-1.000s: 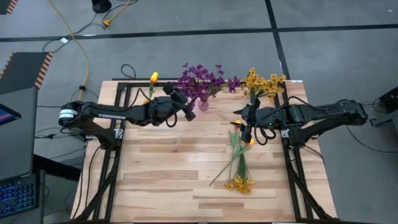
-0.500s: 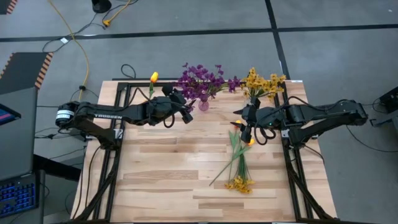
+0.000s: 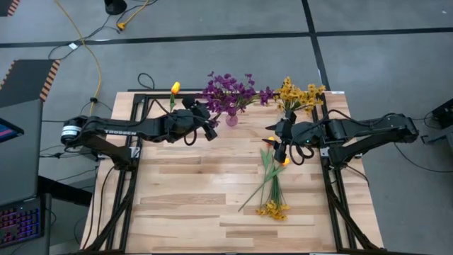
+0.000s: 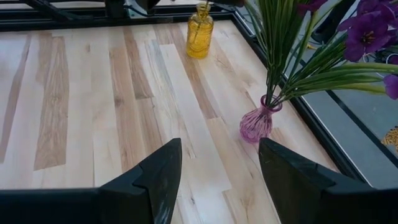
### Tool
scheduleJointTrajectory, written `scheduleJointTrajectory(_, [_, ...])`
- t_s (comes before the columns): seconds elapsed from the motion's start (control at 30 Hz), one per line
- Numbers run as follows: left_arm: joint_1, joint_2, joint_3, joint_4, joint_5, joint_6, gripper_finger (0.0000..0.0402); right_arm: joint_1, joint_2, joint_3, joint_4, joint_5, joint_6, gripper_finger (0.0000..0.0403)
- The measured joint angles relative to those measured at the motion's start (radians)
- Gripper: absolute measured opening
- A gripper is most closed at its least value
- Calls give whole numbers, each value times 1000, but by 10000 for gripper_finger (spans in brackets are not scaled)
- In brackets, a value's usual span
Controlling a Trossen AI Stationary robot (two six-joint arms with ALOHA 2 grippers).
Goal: Sort flowers into vase by color
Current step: Put the violet flowers into the violet vase, then put the left yellow tulip into the yellow vase
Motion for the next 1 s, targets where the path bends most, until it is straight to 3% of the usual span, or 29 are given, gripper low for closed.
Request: scheduleJointTrajectory(1.0, [-1, -223, 0, -318, 39, -59, 227, 1, 0, 0, -3, -1, 42, 239])
